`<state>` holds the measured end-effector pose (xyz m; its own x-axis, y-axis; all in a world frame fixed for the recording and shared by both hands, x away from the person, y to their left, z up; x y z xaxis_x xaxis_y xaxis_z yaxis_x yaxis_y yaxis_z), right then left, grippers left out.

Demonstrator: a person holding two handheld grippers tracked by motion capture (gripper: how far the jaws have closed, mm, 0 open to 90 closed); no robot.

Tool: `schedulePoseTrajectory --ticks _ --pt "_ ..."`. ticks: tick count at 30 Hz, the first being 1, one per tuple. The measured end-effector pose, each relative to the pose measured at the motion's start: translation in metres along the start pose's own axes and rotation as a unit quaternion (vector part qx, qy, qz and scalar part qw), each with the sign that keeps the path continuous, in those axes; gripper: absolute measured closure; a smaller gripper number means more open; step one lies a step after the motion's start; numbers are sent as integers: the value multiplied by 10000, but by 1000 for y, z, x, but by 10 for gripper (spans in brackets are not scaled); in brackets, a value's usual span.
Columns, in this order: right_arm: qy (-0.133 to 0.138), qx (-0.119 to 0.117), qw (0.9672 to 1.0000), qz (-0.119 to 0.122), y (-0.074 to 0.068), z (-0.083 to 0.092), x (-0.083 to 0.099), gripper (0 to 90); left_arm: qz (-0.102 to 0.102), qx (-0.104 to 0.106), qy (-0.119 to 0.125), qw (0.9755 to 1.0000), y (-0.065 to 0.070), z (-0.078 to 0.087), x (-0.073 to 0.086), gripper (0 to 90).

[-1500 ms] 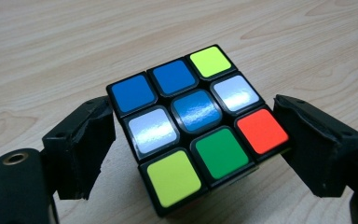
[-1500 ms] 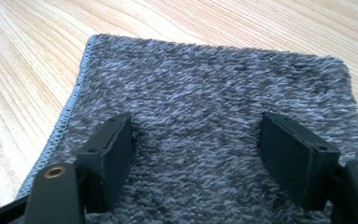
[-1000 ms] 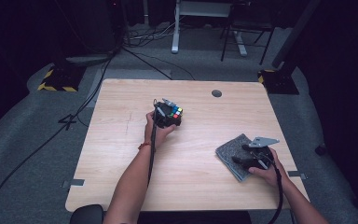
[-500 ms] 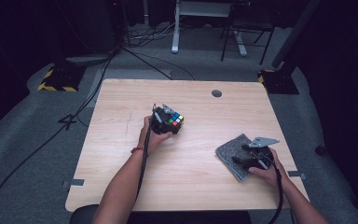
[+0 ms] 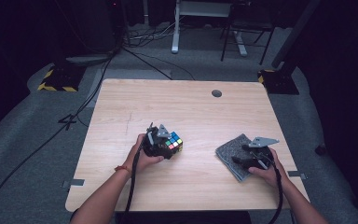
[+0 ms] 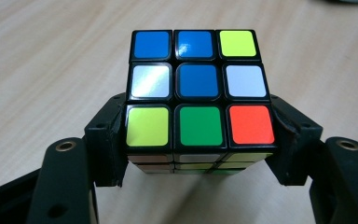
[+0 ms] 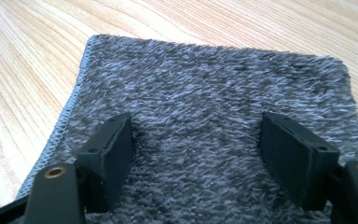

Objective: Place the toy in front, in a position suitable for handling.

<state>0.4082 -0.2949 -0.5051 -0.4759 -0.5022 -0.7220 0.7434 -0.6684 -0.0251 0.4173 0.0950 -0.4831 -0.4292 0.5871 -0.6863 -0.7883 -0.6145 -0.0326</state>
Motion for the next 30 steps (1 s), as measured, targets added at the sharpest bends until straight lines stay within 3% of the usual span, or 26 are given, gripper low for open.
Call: schedulePoseTrajectory --ticks 5,8,10,15,16,19,20,26,30 --pt "-60 -79 9999 84 -3 1 -1 265 -300 253 7 9992 18 10 10 335" --pt "-96 -154 9997 146 -6 1 -1 265 -362 338 18 9988 24 12 13 334" --pt "-130 -282 9992 263 -11 0 -2 265 -555 422 -6 9976 34 15 18 329" --pt "-182 -569 9967 548 -24 -2 -5 266 -771 395 -127 9962 44 16 22 309" --pt "-191 -655 9952 700 -32 -3 -6 272 -764 440 -225 9959 47 14 26 262" --pt "-229 -673 9939 841 -38 -4 -9 272 -770 455 -382 9953 48 9 30 154" --pt "-212 -661 9934 918 -44 -3 -11 277 -608 489 -321 9964 48 7 35 153" --pt "-151 -700 9936 872 -45 9 -12 254 -321 556 -207 9977 43 4 33 156" --pt "-411 -817 9923 832 -43 9 -4 299 -209 610 -88 9979 39 1 31 162"
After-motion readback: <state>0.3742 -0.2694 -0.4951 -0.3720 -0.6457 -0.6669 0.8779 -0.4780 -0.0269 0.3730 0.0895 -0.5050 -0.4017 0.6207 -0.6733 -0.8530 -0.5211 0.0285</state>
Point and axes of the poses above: each handheld gripper's, and its own axes: z roughly backward along the jaws, x roughly out of its underside, y roughly to its right, the point moved 1 cm from there along -z, roughly forward along the jaws, and after that the axes turned 3 degrees about -x, right-handed, at the moved point
